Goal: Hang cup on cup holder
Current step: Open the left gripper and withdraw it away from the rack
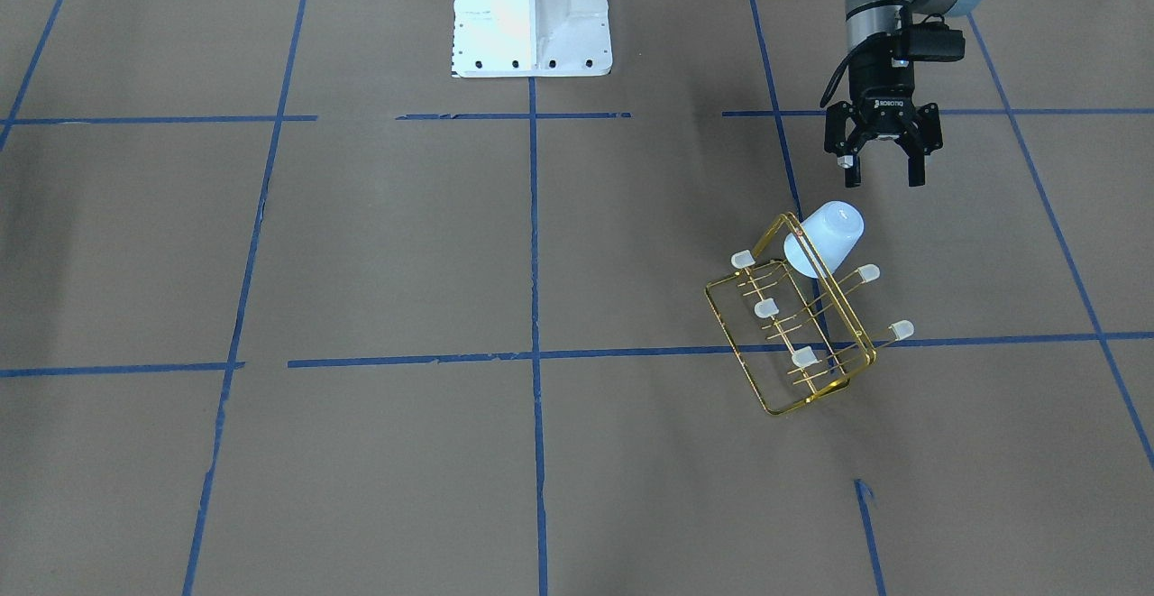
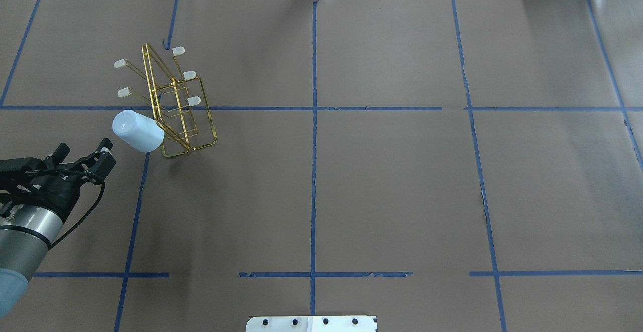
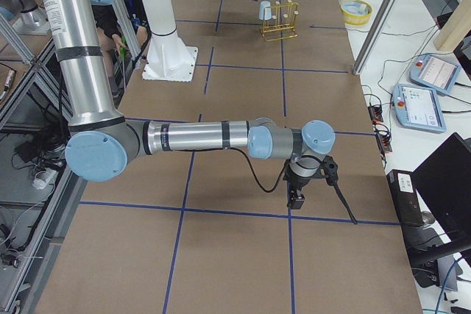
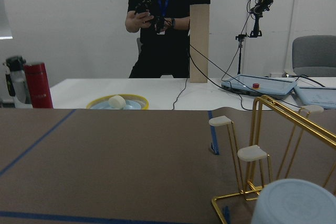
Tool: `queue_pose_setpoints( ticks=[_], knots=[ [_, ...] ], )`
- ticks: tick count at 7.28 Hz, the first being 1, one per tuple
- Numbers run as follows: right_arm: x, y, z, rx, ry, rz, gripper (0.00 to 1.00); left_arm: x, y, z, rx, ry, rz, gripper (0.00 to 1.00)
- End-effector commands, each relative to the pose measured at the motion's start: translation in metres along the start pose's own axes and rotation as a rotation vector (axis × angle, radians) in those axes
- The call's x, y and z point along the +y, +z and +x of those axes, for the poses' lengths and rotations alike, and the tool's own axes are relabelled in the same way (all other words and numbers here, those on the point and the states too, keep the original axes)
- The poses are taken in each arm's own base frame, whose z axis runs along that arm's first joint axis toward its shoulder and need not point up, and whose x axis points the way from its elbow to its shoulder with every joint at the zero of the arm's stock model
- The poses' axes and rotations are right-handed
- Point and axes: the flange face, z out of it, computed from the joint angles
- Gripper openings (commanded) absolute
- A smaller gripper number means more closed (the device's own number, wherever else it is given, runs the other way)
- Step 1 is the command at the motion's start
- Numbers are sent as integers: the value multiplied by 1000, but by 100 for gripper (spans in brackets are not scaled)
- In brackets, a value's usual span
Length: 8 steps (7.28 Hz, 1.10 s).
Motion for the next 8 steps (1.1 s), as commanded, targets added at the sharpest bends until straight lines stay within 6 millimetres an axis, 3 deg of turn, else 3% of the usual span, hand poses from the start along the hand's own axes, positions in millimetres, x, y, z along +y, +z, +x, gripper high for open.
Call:
queue_pose_setpoints(
  ticks=[1,3,5,8],
  knots=[
    [0,0,0,0,0,0,100,-44,2,-10,74,93,-89,100],
    [0,0,0,0,0,0,100,-94,19,-40,125,272,-157,100],
    [0,0,0,0,0,0,100,-124,30,-69,192,383,-300,100],
    [0,0,0,0,0,0,100,-159,53,-152,204,536,-502,100]
  ],
)
